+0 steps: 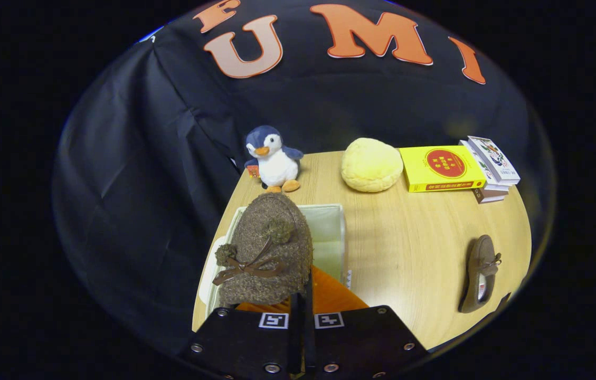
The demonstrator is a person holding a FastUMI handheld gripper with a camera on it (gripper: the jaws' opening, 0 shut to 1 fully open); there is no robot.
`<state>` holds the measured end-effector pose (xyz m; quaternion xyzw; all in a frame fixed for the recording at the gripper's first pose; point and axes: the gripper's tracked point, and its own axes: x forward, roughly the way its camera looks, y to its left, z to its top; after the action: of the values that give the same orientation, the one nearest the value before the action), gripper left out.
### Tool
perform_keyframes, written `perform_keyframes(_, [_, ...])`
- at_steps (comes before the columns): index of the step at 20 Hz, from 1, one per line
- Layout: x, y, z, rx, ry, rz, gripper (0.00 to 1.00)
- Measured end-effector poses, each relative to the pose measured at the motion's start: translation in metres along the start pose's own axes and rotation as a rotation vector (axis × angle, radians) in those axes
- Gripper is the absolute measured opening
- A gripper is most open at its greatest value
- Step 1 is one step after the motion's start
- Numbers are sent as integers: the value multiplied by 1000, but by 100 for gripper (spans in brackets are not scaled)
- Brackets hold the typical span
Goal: Open the storage box then place both shoes into the box .Put the left shoe in first, then the right shoe, with the right side of both shoes facing outward in a uniform manner.
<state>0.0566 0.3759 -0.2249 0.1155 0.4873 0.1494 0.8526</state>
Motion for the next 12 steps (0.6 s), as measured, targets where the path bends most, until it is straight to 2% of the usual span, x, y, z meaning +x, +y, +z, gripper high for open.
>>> perform_keyframes(6, [44,28,-26,-14,75,-23,4])
perform_keyframes(9, [66,32,-31,23,108,-40,9])
perform_keyframes(12, [81,38,-33,33,119,-44,9])
